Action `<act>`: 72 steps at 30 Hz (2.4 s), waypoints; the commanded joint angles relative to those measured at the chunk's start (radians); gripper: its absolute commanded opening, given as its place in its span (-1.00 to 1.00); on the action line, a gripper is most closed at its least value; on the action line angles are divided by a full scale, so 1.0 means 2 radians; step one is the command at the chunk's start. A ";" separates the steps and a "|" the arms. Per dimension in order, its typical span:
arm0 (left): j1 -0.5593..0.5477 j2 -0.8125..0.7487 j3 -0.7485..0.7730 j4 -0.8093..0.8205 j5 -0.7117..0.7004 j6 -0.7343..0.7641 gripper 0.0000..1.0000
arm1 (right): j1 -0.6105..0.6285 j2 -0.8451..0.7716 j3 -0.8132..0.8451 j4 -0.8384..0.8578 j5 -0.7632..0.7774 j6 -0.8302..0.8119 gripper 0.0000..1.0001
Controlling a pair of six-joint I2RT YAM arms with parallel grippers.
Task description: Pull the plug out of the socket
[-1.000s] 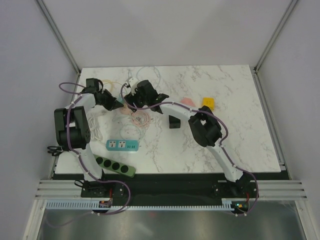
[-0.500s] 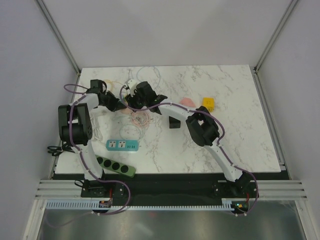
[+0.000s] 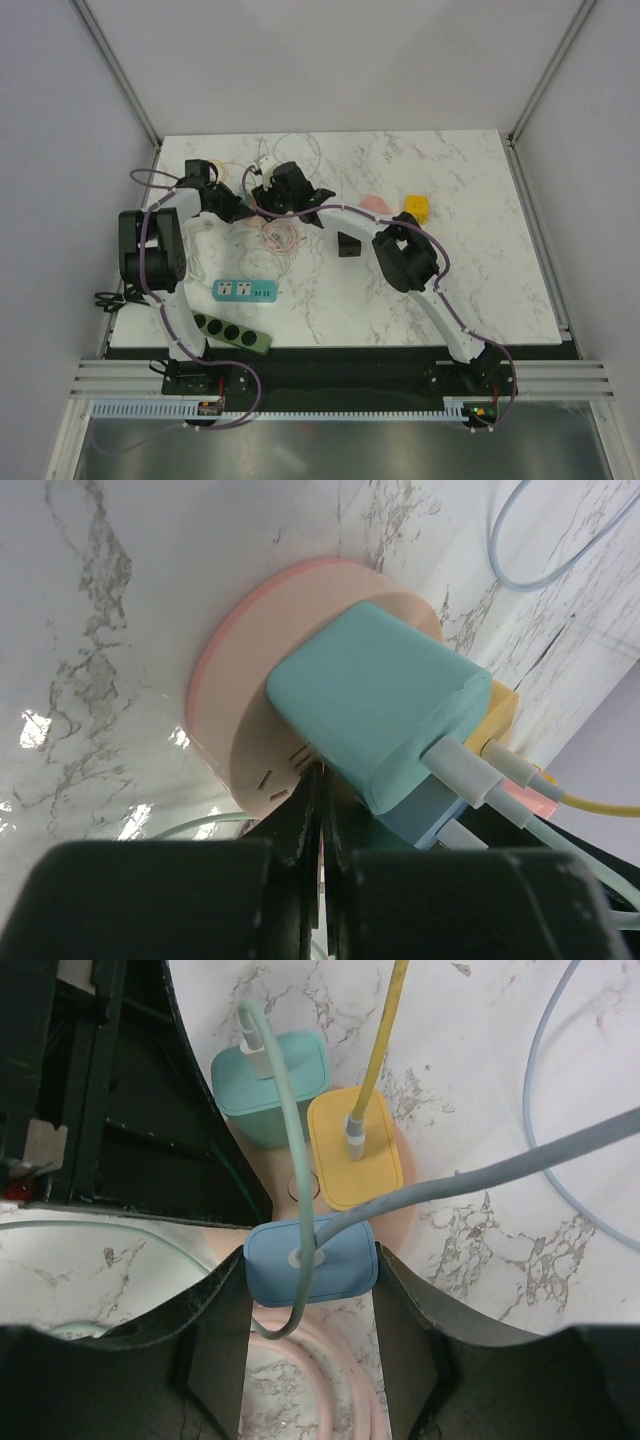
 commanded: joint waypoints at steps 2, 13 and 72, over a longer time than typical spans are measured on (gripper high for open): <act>-0.020 0.015 -0.009 -0.040 -0.064 0.002 -0.96 | 0.003 -0.039 0.043 0.021 0.013 0.087 -1.00; -0.022 0.022 0.003 -0.057 -0.069 0.007 -0.95 | 0.031 -0.052 0.082 -0.041 0.066 0.038 -1.00; -0.024 0.008 0.022 -0.063 -0.061 0.033 -0.96 | 0.030 -0.132 0.033 -0.084 0.031 0.103 -1.00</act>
